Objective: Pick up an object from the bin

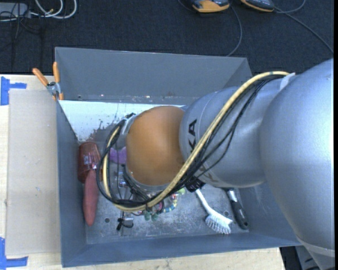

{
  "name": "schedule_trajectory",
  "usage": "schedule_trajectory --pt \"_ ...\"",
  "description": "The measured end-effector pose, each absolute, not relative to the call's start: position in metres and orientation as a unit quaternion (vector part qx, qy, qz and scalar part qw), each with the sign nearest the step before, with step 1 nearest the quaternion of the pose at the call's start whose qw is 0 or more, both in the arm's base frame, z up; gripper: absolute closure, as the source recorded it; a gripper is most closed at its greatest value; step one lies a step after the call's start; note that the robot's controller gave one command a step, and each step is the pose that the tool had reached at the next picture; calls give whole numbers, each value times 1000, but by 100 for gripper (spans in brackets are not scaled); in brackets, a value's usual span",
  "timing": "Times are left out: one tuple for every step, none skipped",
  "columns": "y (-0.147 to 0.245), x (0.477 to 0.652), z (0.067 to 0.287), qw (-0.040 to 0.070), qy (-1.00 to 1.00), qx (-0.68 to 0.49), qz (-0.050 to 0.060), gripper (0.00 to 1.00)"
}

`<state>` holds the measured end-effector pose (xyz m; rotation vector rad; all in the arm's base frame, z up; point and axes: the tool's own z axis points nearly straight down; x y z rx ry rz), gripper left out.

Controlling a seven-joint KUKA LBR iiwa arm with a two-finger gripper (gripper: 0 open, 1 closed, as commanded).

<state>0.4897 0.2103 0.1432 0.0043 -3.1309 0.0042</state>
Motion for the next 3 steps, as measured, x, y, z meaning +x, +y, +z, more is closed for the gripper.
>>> schedule_trajectory --pt "209 492 147 2 -1000 -1 0 0" --pt "177 535 106 0 -989 146 -1 0" --pt "127 540 110 5 -979 203 0 0"
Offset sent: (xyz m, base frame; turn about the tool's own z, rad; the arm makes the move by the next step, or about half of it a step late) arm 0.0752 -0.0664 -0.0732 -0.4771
